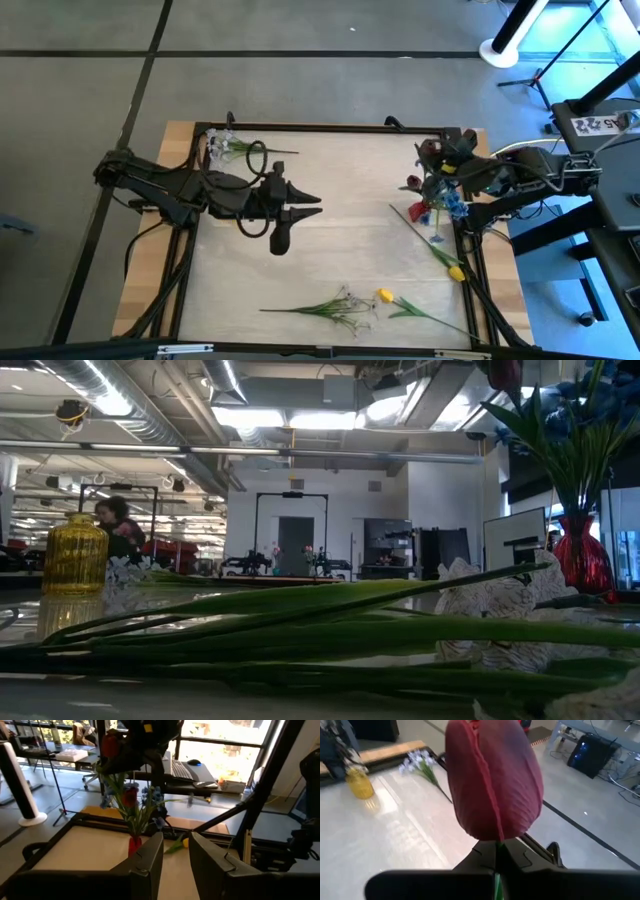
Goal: Sort flowers into vase by color
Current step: Put the red flower into the red vase
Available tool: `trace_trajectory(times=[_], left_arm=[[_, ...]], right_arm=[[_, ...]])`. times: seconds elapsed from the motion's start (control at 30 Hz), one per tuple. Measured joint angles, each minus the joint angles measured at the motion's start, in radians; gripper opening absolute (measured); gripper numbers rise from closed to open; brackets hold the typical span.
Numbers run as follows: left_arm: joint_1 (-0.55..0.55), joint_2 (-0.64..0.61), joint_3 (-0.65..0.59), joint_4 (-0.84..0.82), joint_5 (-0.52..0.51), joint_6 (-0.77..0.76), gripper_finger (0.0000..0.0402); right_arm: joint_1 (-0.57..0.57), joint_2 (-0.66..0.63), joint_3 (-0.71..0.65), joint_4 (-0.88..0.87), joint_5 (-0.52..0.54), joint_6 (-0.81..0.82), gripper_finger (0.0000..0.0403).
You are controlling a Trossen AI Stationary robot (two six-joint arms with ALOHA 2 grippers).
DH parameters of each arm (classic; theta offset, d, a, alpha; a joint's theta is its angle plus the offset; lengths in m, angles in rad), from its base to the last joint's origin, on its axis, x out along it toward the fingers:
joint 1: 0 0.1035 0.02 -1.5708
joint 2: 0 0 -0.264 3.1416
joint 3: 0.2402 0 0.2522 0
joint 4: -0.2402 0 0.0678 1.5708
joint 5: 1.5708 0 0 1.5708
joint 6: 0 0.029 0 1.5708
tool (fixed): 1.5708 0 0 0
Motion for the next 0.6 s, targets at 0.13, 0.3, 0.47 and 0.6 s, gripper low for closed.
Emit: trace_trajectory(times=[0.13, 0.3, 0.47, 0.6], left_arm=[[-0.017, -0.006, 0.000, -0.020, -0.018, -0.021, 0.0089], [-0.018, -0.019, 0.000, -0.022, -0.020, -0.038, 0.0089], [-0.018, -0.022, 0.000, -0.022, -0.021, -0.053, 0.0089], [-0.017, -0.022, 0.000, -0.023, -0.021, -0.075, 0.0089]], right_arm=[[0.000, -0.007, -0.013, 0.058, 0.015, -0.034, 0.0002], [0.001, -0.046, -0.012, 0.109, 0.017, -0.104, 0.0002], [0.001, -0.066, -0.012, 0.108, -0.044, -0.182, 0.0002], [0.001, -0.070, -0.012, 0.082, -0.096, -0.186, 0.0002]])
